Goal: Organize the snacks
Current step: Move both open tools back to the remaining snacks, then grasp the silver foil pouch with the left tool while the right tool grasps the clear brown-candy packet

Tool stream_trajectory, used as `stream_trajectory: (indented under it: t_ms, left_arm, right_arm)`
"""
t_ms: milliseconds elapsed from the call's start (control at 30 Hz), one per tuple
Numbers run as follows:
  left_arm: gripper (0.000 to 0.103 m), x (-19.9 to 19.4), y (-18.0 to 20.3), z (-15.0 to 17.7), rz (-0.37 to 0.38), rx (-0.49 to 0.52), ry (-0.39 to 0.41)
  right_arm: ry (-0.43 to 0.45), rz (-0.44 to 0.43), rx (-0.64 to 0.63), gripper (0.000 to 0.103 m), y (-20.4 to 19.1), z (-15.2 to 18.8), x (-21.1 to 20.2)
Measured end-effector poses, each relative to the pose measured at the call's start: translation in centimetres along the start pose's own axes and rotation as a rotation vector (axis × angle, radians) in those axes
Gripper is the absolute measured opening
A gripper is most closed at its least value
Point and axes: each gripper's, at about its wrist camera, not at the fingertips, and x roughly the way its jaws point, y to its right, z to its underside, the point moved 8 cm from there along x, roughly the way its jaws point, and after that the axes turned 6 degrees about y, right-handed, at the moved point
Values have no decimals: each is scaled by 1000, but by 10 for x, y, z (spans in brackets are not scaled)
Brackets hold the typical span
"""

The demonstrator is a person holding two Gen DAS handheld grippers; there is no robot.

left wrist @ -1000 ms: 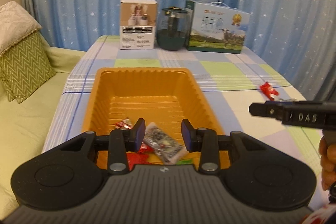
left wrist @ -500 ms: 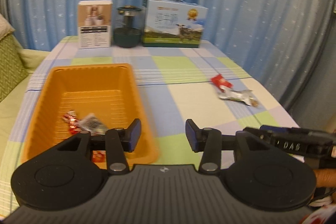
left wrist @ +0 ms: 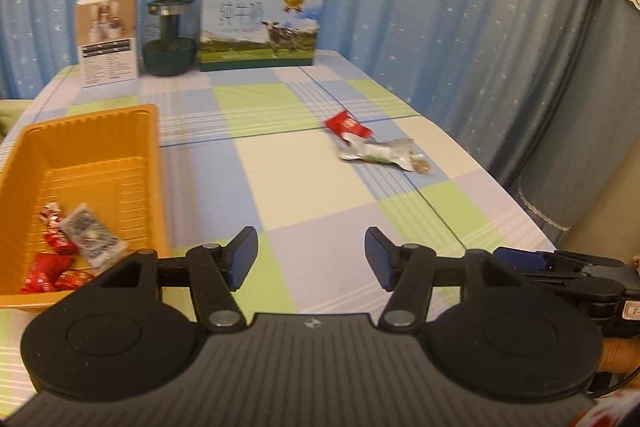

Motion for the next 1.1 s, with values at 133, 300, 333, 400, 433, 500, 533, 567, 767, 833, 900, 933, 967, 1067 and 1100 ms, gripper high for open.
stream_trajectory:
  t_ms: [133, 300, 333, 400, 433, 500, 533, 567, 767, 833, 900, 933, 967, 1067, 1100]
  left_arm:
    - [66, 6, 13, -2, 19, 8, -1]
    - [76, 27, 24, -9, 29, 34, -6]
    - [77, 32, 26, -11, 28, 41, -8]
    - [77, 43, 29, -15, 16, 69, -13]
    - [78, 49, 30, -17, 9, 87, -16]
    - [80, 62, 32, -21, 4, 119, -17]
    - [84, 69, 33, -24, 2, 131, -18]
    - [84, 76, 33, -26, 0, 142, -18]
    - [84, 125, 38, -39, 6, 231, -30]
    - [84, 142, 39, -40, 7, 256, -39]
    - [84, 157, 40, -40, 7, 274, -47]
    - [84, 164, 40, -41, 6, 282, -49]
    - [84, 171, 41, -41, 5, 291, -51]
    - [84, 186, 42, -43, 10, 318, -58]
    - [84, 191, 42, -43, 12, 327, -60]
  right_arm:
    - [-1, 34, 24, 61, 11, -10, -6]
    - [31, 20, 88, 62, 20, -33, 0]
    - [36, 27, 72, 62, 23, -37, 5]
    - [28, 36, 64, 62, 31, -46, 18]
    - [29, 51, 50, 62, 37, -51, 25]
    - [38, 80, 14, 62, 49, -60, 39]
    - [35, 87, 3, 62, 56, -64, 47]
    - [29, 92, -1, 62, 62, -67, 56]
    - [-23, 69, -22, 61, 83, -86, 111]
    - [-44, 54, -22, 61, 84, -87, 128]
    - [-59, 45, -34, 55, 85, -88, 144]
    - [-64, 46, -44, 49, 84, -89, 152]
    - [-65, 50, -55, 48, 85, -89, 158]
    - [-77, 88, -93, 47, 89, -88, 174]
    - [-84, 97, -100, 45, 90, -87, 179]
